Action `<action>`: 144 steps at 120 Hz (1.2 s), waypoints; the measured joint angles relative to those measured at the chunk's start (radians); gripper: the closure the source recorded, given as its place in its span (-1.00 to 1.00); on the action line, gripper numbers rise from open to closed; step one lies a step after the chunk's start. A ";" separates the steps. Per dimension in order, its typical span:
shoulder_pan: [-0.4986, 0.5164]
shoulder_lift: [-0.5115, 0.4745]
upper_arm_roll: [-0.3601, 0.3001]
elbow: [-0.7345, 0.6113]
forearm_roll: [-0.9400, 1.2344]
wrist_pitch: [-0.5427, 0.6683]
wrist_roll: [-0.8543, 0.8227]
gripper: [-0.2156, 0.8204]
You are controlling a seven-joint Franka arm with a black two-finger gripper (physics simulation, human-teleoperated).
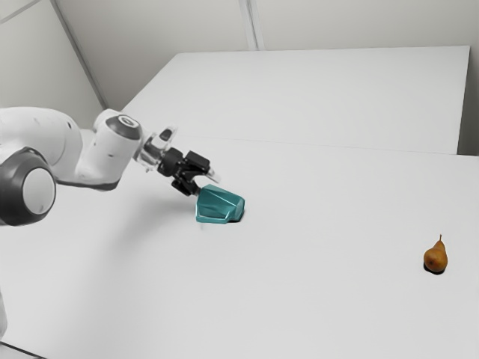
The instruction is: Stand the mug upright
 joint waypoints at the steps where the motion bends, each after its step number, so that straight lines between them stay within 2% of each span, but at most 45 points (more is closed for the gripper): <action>1: 0.000 0.000 0.000 -0.002 -0.003 0.000 0.003 -0.58; 9: 0.001 0.002 -0.001 -0.009 -0.020 -0.008 0.029 -0.56; 31: 0.005 0.001 0.000 -0.010 -0.039 -0.031 0.092 0.32; 41: 0.005 -0.002 0.001 -0.009 -0.042 -0.036 0.116 0.56; 52: 0.005 -0.009 0.001 -0.009 -0.042 -0.040 0.139 0.72; 73: 0.001 -0.045 0.002 -0.014 -0.038 -0.047 0.176 0.85; 94: -0.005 -0.146 0.006 -0.021 0.001 -0.071 0.197 0.90; 108: -0.005 -0.221 0.006 -0.008 0.177 -0.078 0.168 0.91; 127: -0.017 -0.245 -0.007 0.028 0.475 -0.068 0.090 0.92; 144: -0.029 -0.254 -0.062 0.030 0.709 -0.018 0.003 0.92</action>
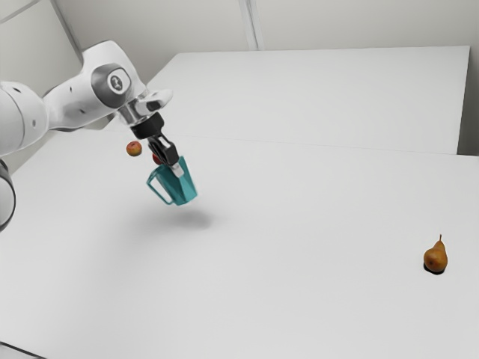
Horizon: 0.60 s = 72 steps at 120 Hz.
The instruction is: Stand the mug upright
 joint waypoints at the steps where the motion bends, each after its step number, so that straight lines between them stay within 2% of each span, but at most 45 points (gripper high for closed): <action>1: 0.000 0.000 -0.003 -0.001 0.011 0.004 -0.005 0.92; 16: -0.002 0.001 -0.032 -0.036 0.128 0.080 -0.076 0.93; 39: -0.007 0.003 -0.043 -0.160 0.189 0.234 -0.164 0.93; 72: -0.018 0.009 -0.052 -0.210 0.266 0.369 -0.255 0.93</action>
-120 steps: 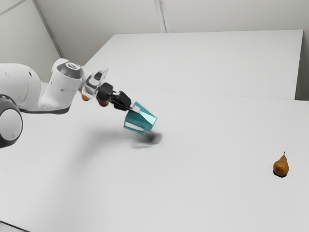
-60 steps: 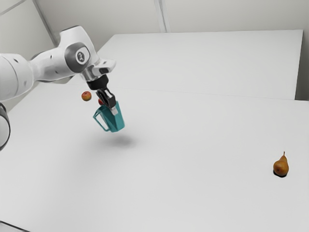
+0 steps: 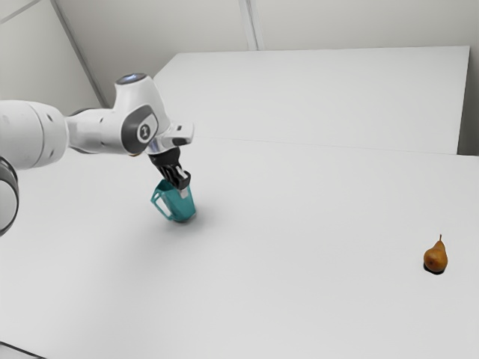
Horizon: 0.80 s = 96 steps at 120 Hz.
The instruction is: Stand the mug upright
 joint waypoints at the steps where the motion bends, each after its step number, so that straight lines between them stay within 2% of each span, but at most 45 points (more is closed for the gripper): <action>1: 0.000 0.001 0.000 0.000 0.001 0.003 -0.002 0.93; 14: -0.001 0.006 0.000 -0.006 0.012 0.028 -0.031 0.93; 20: -0.001 0.007 -0.001 -0.009 0.013 0.034 -0.041 0.85; 42: -0.004 0.002 -0.003 -0.010 0.004 0.046 -0.065 0.12; 60: -0.006 -0.031 -0.003 -0.009 0.001 0.035 -0.077 -0.24; 73: -0.005 -0.103 -0.003 0.009 -0.011 -0.025 -0.083 -0.38; 96: 0.014 -0.167 0.008 0.165 -0.060 -0.226 -0.095 -0.50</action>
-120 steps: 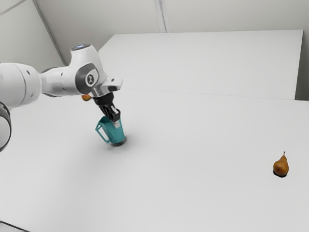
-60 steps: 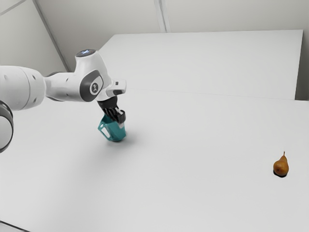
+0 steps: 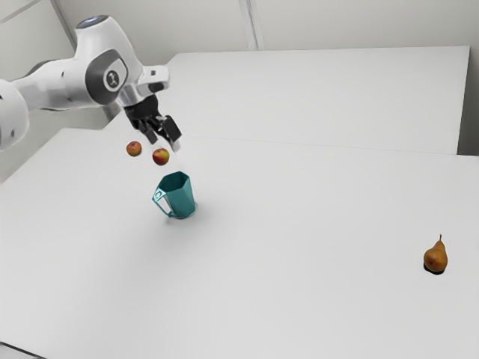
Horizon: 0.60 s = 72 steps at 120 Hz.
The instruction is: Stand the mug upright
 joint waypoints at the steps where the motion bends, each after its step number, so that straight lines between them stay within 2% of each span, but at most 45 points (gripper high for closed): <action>1: 0.001 -0.004 0.000 0.004 0.000 -0.008 0.000 -0.50; 22: 0.000 -0.093 0.014 0.061 0.007 -0.145 -0.009 -0.55; 43: 0.012 -0.103 0.012 0.127 0.030 -0.244 -0.016 -0.57; 72: 0.005 -0.102 0.015 0.130 0.029 -0.296 -0.022 -0.58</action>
